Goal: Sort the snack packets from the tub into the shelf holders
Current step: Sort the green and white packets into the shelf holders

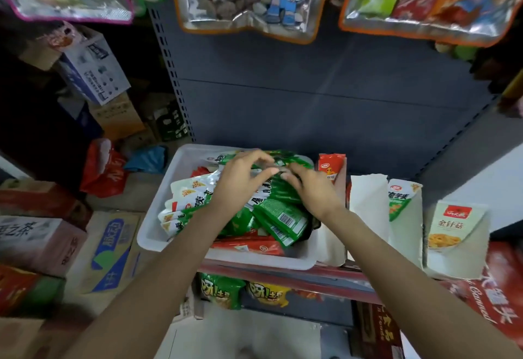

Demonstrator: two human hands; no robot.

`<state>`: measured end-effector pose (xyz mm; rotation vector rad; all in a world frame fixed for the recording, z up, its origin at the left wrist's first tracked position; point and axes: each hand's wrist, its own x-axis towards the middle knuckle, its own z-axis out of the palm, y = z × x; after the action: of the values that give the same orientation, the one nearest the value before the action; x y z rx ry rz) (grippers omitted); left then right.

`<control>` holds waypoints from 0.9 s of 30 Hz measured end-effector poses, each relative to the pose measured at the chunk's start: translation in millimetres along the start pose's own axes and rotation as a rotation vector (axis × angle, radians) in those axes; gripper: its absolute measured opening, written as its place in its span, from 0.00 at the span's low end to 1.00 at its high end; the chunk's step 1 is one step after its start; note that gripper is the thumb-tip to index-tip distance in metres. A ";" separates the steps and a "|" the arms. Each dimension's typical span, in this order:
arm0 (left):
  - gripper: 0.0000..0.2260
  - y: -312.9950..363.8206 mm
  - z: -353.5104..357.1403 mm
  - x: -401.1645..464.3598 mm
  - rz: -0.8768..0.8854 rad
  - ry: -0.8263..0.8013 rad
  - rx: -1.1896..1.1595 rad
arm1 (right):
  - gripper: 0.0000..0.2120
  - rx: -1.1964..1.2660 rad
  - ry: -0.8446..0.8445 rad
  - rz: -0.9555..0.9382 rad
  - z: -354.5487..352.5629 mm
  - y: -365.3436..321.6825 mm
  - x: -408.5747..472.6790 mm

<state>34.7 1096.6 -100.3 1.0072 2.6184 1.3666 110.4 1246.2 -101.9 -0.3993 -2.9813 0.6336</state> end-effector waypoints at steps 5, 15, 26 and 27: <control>0.22 30.6 30.7 16.8 -0.114 -0.042 -0.153 | 0.16 0.696 0.161 0.094 -28.2 39.8 -18.0; 0.06 121.5 150.1 28.9 -0.034 -0.167 -0.212 | 0.10 0.905 0.344 0.115 -101.2 155.9 -67.8; 0.24 133.9 220.5 56.8 0.098 -0.251 0.386 | 0.11 0.533 0.302 0.159 -115.4 244.9 -61.2; 0.24 133.2 222.2 58.2 0.113 -0.283 0.438 | 0.09 0.500 0.285 0.145 -113.1 245.0 -60.1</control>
<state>126.2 1344.9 -123.0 1.2975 2.7219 0.6045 240.0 1490.5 -99.3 -0.6026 -2.4282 1.1832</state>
